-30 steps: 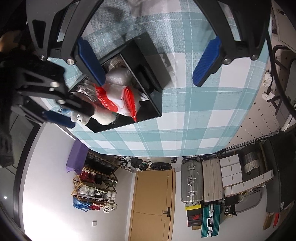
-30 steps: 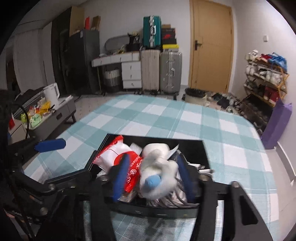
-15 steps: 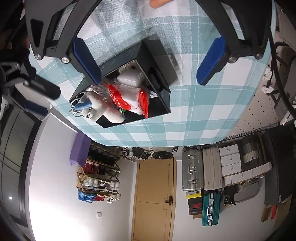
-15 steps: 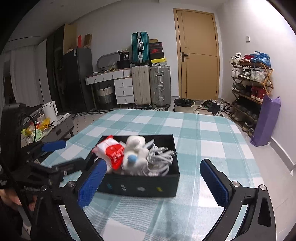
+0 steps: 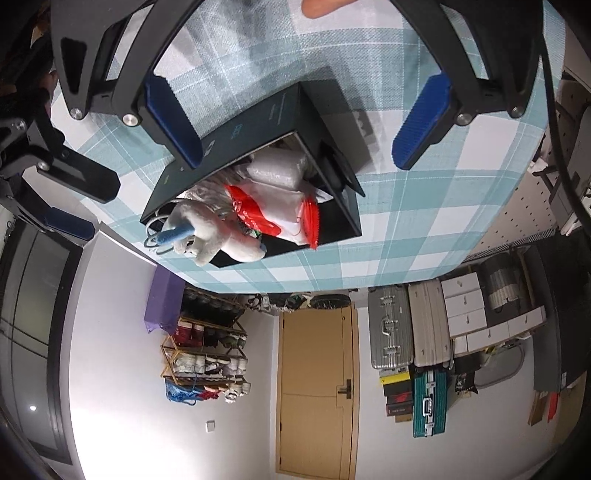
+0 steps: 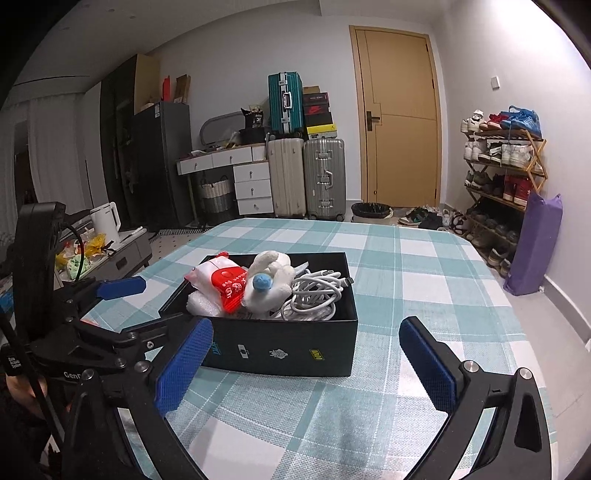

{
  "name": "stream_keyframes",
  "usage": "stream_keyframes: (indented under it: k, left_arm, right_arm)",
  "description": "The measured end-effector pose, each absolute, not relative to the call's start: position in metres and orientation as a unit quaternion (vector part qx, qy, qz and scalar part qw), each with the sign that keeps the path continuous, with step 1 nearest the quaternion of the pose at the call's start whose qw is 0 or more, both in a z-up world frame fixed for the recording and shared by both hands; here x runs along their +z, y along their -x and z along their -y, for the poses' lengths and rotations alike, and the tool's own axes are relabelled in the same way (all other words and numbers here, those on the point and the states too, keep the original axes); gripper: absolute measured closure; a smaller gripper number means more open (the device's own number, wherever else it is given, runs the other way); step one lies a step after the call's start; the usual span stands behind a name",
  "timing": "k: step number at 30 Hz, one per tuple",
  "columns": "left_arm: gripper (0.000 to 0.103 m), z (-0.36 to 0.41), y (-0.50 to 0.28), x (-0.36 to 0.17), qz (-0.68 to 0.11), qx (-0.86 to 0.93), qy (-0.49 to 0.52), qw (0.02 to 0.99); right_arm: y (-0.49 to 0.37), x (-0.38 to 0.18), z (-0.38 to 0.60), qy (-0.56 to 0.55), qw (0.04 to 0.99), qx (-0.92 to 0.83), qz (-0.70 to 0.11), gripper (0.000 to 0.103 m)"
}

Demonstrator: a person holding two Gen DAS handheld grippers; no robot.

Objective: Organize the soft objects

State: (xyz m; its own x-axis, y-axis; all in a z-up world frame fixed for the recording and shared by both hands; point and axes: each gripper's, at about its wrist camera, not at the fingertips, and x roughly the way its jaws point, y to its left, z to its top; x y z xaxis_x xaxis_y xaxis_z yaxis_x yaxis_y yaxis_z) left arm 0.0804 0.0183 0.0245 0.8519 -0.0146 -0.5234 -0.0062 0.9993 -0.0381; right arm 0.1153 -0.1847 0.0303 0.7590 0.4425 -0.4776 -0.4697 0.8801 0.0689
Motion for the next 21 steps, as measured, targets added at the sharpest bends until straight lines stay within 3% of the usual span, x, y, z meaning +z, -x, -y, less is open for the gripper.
stream_keyframes:
  k: [21]
  left_arm:
    - [0.000, -0.0185, -0.0737, 0.0262, -0.239, 0.009, 0.019, 0.971]
  right_arm:
    - [-0.1056, 0.0253, 0.1873, 0.039, 0.945, 0.239, -0.219, 0.000]
